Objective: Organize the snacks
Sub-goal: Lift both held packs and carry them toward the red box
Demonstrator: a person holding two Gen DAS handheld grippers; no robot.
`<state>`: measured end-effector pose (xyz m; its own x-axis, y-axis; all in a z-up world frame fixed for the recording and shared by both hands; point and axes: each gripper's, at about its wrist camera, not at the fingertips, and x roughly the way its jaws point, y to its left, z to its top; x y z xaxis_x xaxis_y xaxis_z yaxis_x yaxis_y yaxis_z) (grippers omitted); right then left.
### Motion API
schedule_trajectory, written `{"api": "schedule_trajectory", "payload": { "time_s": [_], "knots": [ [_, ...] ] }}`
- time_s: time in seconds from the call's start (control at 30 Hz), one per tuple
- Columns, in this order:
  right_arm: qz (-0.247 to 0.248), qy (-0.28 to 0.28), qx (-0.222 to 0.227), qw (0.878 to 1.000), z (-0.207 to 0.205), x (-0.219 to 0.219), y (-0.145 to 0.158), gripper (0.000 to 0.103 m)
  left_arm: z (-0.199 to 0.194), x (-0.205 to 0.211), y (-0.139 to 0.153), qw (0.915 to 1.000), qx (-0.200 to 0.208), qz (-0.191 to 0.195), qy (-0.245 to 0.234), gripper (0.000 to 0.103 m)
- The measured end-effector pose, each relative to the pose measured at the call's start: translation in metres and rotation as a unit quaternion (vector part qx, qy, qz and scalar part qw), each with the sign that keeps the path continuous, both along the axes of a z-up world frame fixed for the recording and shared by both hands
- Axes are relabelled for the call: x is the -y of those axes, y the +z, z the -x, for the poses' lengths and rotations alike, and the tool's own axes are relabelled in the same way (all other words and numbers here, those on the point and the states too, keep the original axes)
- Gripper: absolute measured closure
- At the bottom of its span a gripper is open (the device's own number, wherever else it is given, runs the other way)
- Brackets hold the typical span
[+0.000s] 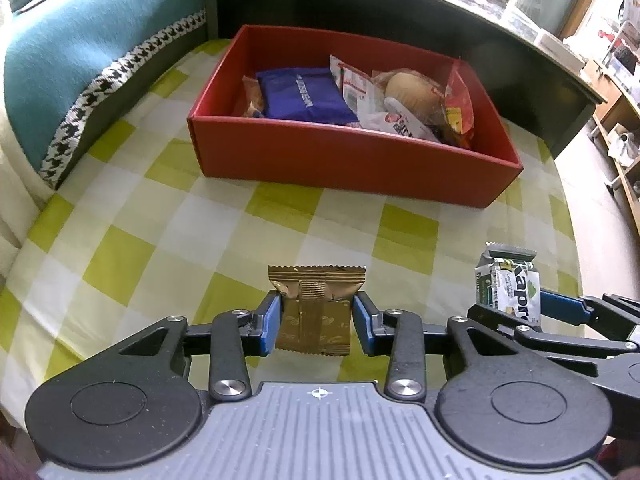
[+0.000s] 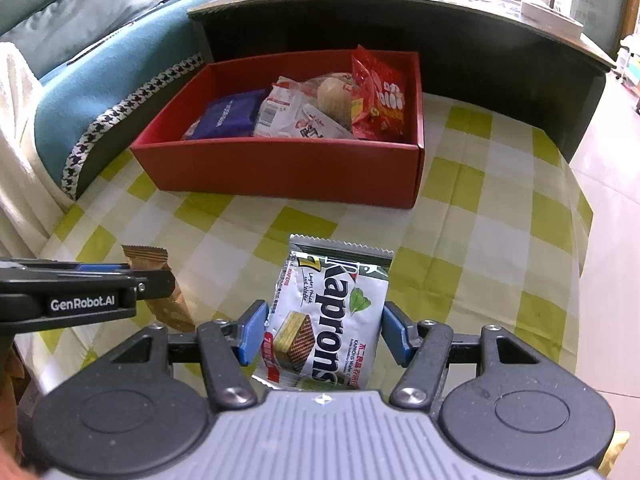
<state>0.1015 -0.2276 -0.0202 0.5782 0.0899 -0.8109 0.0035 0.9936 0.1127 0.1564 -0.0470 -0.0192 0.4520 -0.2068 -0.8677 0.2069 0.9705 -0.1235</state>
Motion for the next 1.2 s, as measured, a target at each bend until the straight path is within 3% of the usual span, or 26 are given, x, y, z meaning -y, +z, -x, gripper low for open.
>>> {"api": "schedule_trajectory", "payload": {
  "time_s": [0.53,1.2],
  "knots": [
    [-0.008,-0.005,0.026,1.000,-0.009,0.005,0.016,0.041,-0.004,0.005,0.020,0.9996,0.023,0.018,-0.005,0.057],
    [-0.023,-0.012,0.065,0.998,-0.064,0.018,0.045,0.041,-0.061,0.013,0.056,0.9968,0.061,0.048,0.018,0.057]
  ]
}}
